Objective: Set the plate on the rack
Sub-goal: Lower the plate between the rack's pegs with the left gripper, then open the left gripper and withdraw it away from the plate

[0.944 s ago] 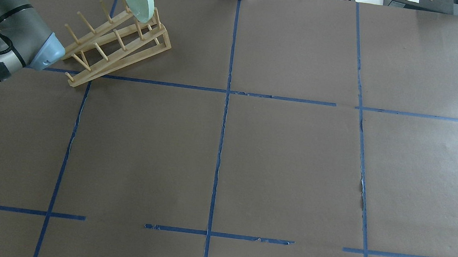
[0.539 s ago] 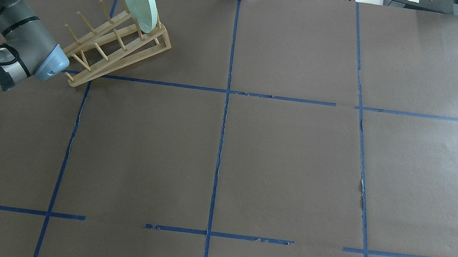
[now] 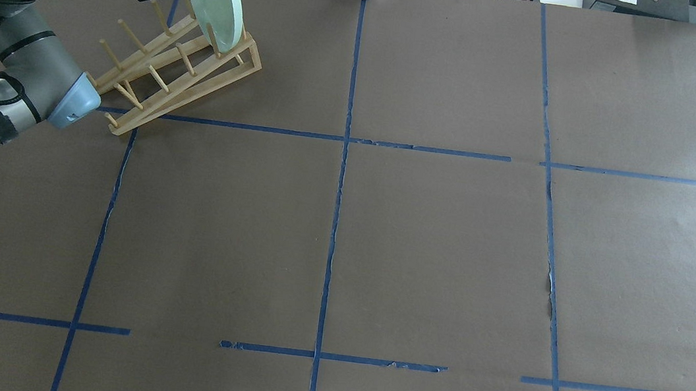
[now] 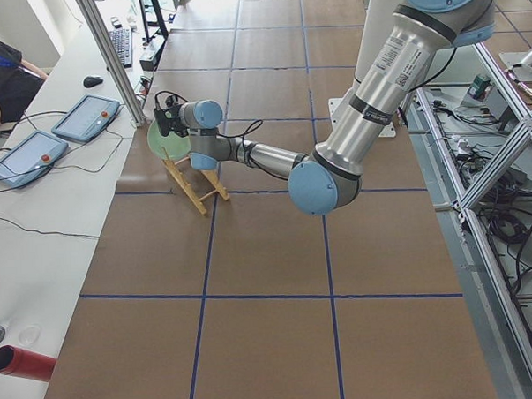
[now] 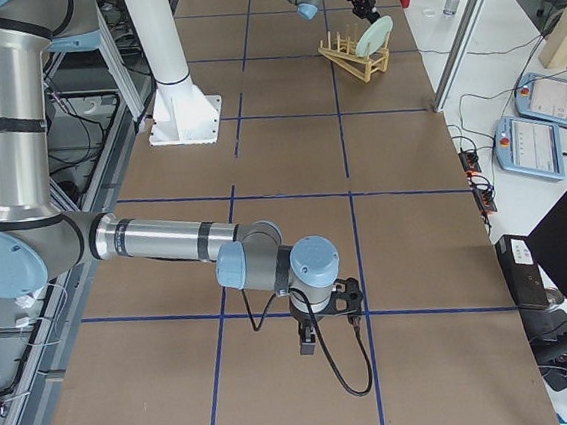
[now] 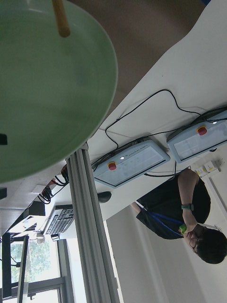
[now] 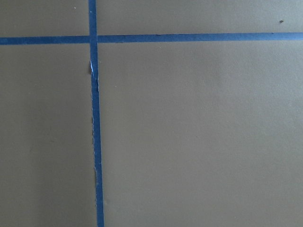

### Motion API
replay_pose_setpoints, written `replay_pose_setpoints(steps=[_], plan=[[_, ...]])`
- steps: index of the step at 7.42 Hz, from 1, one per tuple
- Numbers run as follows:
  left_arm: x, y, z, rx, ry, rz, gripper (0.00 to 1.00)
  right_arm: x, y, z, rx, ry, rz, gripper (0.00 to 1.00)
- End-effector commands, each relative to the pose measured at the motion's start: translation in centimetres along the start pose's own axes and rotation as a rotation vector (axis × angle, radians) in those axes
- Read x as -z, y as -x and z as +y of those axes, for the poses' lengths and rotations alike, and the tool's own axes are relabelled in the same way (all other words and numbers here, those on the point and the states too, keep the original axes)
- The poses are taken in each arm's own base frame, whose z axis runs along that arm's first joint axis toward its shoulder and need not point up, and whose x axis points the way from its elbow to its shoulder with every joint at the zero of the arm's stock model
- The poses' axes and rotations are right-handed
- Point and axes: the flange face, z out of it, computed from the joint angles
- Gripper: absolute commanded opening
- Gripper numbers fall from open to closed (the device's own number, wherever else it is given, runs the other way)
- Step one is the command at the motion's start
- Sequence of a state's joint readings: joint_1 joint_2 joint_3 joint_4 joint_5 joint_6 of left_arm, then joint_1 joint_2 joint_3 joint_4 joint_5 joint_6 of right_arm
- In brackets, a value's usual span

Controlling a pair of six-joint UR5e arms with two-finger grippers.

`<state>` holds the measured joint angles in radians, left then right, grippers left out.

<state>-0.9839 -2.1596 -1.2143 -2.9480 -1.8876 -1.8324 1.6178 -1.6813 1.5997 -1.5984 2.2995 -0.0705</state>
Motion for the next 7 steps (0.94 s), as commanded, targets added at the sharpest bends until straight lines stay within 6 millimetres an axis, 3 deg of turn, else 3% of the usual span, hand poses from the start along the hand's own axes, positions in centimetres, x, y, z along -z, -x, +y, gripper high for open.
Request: replay_pose_setpoints(steps=[1, 2, 3, 5, 6, 7], plan=[[1.2, -1.8, -0.1, -0.034, 0.124, -0.142, 1.00, -0.1, 0.0, 0.0, 0.000, 0.002, 0.000, 1.00], [2.2, -3.6, -0.8, -0.097, 0.161, -0.259, 1.00, 0.0, -0.1, 0.0, -0.001, 0.001, 0.000, 1.00], [3.3, -3.5, -1.4, -0.166, 0.200, -0.380, 1.00, 0.0, 0.0, 0.0, 0.001, 0.000, 0.000, 1.00], [7.3, 0.8, -1.2, -0.363, 0.300, -0.640, 1.00, 0.0, -0.1, 0.0, -0.001, 0.001, 0.000, 1.00], [9.4, 1.5, -3.2, -0.468, 0.345, -0.716, 1.00, 0.0, 0.0, 0.0, 0.001, 0.000, 0.000, 1.00], [12.8, 3.6, -5.8, -0.576, 0.395, -0.766, 1.00, 0.0, 0.0, 0.0, 0.001, 0.000, 0.000, 1.00]])
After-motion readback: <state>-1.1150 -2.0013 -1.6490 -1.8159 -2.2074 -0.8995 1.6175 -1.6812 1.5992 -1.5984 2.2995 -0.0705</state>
